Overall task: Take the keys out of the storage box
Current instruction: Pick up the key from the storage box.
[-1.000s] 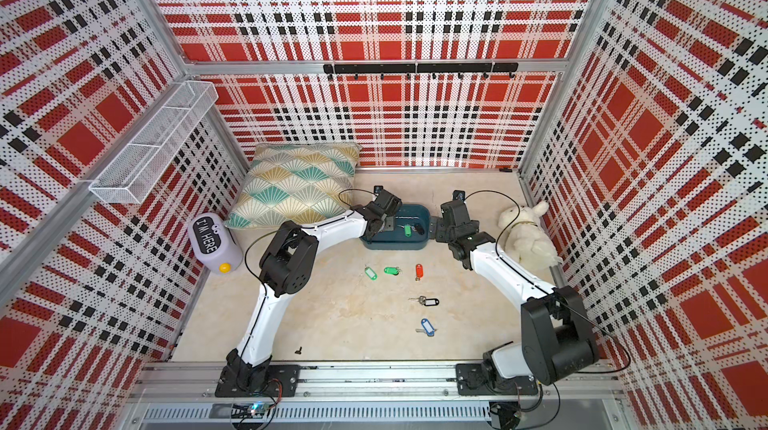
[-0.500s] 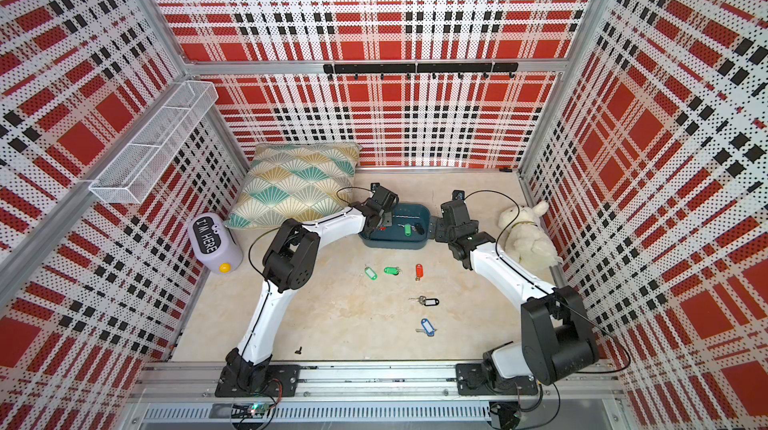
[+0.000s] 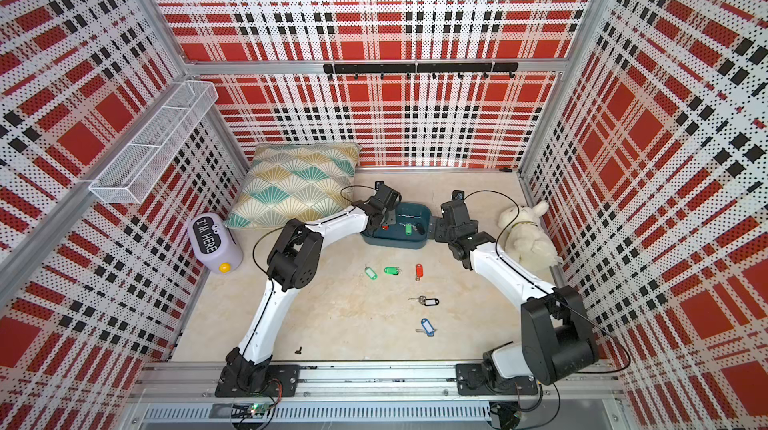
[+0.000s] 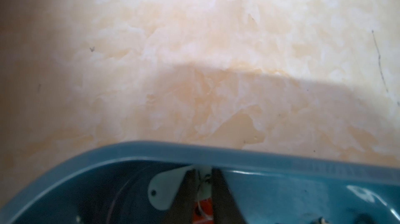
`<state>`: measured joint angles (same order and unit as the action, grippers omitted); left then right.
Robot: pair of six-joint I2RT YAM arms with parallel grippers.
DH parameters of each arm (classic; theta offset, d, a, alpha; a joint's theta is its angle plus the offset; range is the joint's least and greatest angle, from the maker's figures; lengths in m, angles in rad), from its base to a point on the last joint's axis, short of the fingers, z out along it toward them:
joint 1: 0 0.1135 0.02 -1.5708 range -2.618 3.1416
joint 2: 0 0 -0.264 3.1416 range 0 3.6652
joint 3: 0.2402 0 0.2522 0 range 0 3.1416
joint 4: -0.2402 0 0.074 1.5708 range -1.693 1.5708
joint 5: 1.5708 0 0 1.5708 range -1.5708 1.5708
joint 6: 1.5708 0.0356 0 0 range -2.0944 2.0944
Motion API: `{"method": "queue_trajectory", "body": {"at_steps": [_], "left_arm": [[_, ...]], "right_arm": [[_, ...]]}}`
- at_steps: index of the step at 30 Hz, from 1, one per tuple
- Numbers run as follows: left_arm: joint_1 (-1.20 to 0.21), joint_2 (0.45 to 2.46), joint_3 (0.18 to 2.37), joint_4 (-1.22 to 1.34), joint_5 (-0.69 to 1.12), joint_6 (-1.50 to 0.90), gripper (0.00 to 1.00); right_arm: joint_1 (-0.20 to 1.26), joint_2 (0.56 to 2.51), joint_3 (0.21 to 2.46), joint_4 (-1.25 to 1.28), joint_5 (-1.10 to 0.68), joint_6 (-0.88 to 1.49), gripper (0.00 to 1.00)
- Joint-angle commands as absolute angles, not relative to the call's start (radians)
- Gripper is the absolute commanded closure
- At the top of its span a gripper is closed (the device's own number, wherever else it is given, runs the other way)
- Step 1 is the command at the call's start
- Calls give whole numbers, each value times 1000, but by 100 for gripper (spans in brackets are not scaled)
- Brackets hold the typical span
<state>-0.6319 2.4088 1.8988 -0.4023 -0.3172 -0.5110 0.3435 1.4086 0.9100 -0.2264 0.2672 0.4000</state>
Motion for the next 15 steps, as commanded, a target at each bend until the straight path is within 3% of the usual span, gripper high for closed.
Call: {"method": "queue_trajectory", "body": {"at_steps": [1,3,4,15], "left_arm": [[-643,2426,1927,-402,-309,-498,88],[-644,2425,1931,-403,-308,-494,89],[-644,2422,1931,-402,-307,-494,100],[-654,2350,1921,-403,-333,-479,100]], "right_arm": [[335,1405,930,-212,263,394,0],[334,1401,929,-212,263,395,0],[334,1401,928,-212,261,395,0],[334,1386,922,-210,258,397,0]]}}
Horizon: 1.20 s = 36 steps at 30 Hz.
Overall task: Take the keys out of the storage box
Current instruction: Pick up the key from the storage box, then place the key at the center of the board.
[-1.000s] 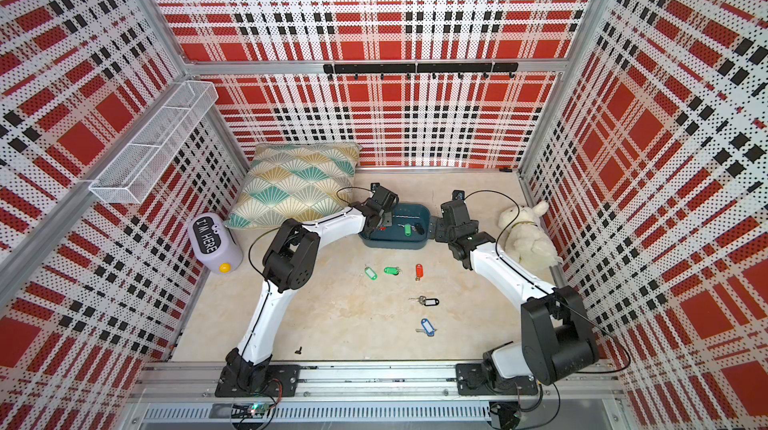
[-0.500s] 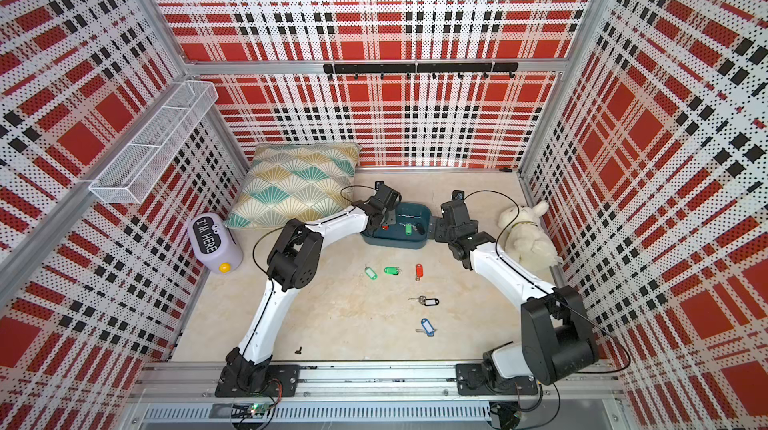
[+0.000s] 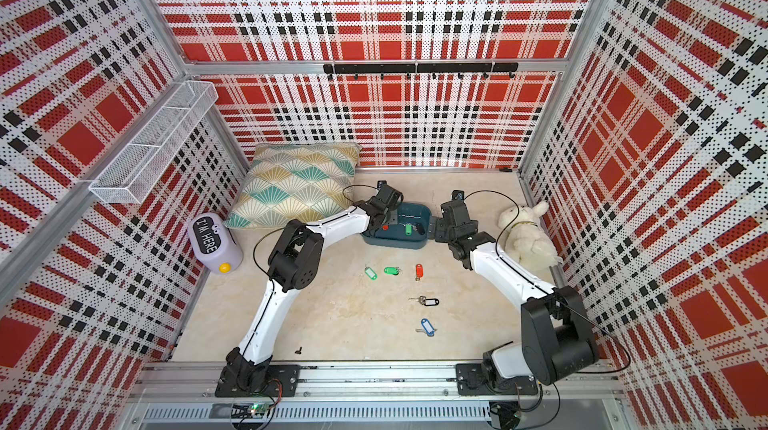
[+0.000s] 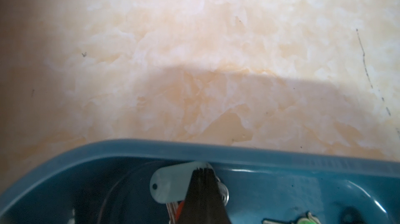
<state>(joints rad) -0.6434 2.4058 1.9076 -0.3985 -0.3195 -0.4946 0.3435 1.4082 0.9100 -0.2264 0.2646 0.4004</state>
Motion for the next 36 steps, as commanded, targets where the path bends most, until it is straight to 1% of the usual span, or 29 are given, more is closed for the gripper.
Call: {"method": "queue_trajectory", "body": {"at_steps": [1,13,18,23,30,36], "left_arm": [[-654,2340,1918,-403,-337,-478,100],[-670,2227,1839,-392,-361,-463,100],[-670,2167,1797,-370,-331,-441,100],[-682,2106,1771,-340,-300,-410,100],[-704,1949,1615,-213,-275,-390,100],[-713,1774,1467,-127,-292,-374,100]], "right_arm": [[335,1384,921,-210,255,398,0],[334,1363,908,-202,227,405,0],[334,1373,927,-217,211,409,0],[335,1308,900,-214,162,420,0],[339,1209,856,-212,127,444,0],[351,1143,819,-220,146,457,0]]}}
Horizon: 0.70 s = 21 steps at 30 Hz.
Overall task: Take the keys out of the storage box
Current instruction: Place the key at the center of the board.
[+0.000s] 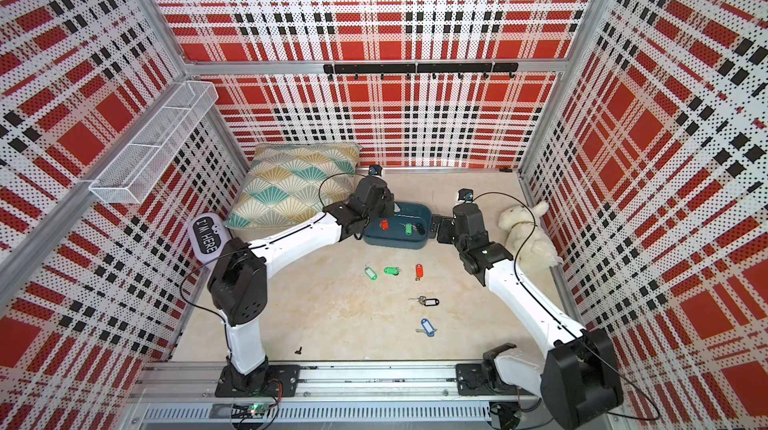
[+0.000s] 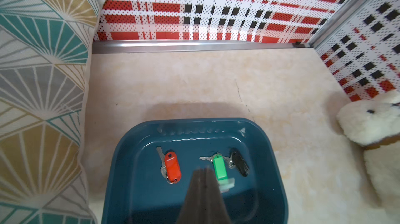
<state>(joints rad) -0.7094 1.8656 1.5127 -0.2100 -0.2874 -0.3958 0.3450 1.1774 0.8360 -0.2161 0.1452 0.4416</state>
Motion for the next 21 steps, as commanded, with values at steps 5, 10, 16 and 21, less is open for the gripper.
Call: {"method": "queue_trajectory", "body": {"at_steps": [5,10,16,21], "left_arm": [[-740,1584,1308,-75,-334,-374,100],[-787,1359,1107,-49,-365,-384,100],[-906,1118,851,-35,-403,-439,100],[-1019,1124,723,40,-356,-502,100]], "right_arm": [[358,1091,792,-209,154,459,0],[364,1080,777,-196,150,454,0],[371,1090,775,-187,143,454,0],[379,1088,769,-186,159,451,0]]}}
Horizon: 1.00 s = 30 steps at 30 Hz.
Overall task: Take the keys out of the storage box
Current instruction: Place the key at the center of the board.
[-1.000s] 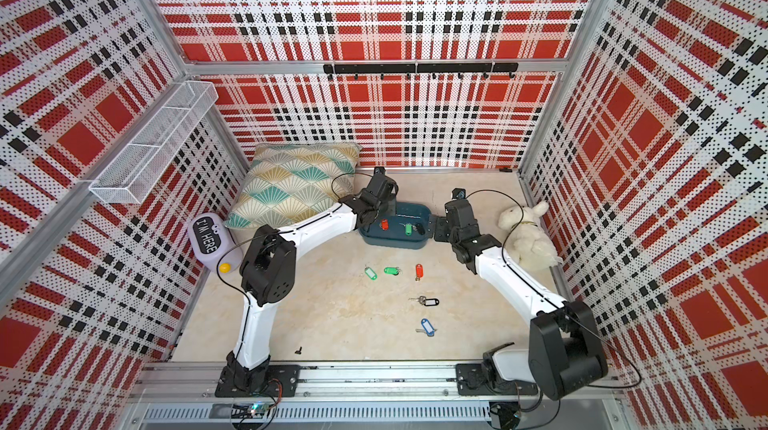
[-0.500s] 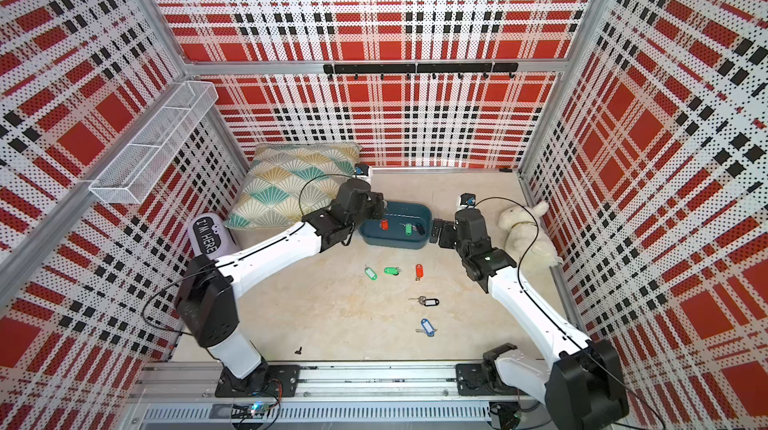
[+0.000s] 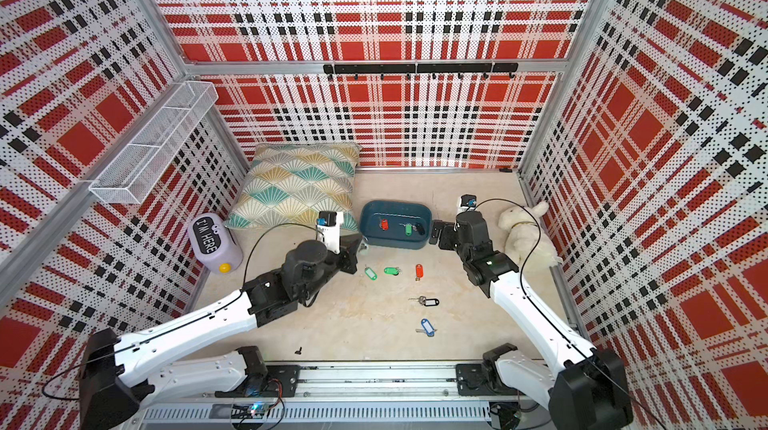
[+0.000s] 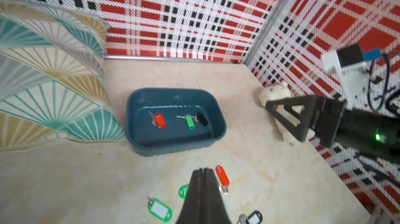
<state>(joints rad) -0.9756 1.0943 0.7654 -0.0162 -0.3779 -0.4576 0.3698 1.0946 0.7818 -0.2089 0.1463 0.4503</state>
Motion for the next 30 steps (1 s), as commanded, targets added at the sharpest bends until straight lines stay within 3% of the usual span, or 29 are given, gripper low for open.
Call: {"method": "queue_trajectory", "body": {"at_steps": [1,13,30], "left_arm": [[-1045,1152,714,61,-349,-508,100],[-1128,1455,697,174,-209,-531,100],[-1081,1582,611,280,-173,-599,100]], "right_arm": [[381,1088,767,-186,161,451,0],[417,1092,767,-192,192,448,0],[453,1117,756,-198,233,455,0]]}}
